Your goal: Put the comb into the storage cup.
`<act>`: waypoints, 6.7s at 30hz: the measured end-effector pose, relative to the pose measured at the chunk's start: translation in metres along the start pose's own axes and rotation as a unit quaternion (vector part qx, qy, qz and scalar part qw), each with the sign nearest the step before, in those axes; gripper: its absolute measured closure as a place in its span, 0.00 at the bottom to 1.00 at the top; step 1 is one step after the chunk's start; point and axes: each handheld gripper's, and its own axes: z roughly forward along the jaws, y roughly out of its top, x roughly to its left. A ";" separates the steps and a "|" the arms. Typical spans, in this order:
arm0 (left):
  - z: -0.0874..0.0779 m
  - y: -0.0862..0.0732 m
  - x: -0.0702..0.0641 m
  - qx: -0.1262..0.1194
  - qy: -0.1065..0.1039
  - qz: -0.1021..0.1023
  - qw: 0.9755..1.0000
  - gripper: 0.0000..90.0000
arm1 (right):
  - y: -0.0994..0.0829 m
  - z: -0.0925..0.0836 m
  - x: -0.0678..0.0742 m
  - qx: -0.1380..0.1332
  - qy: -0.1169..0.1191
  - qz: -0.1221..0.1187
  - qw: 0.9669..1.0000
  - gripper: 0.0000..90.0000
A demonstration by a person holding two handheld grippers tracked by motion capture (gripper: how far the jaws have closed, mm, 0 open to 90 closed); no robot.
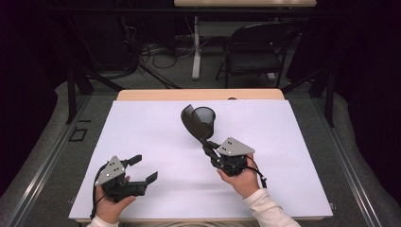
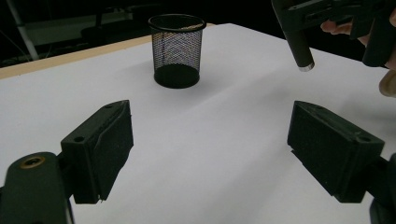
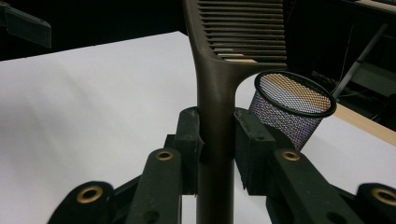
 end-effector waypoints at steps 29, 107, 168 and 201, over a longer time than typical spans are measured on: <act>0.008 0.037 -0.006 -0.024 -0.021 -0.033 0.999 0.18 | -0.008 -0.005 0.013 -0.031 -0.029 -0.029 0.999 0.81; 0.042 0.115 0.004 -0.014 -0.054 -0.134 0.989 0.39 | -0.012 -0.005 0.012 -0.042 -0.043 -0.020 0.998 0.81; 0.083 0.143 -0.011 -0.003 -0.084 -0.163 0.983 0.54 | -0.013 -0.003 0.016 -0.041 -0.041 -0.026 0.998 0.81; 0.094 0.142 -0.013 -0.011 -0.079 -0.179 0.981 0.80 | -0.013 -0.004 0.017 -0.044 -0.040 -0.024 0.998 0.81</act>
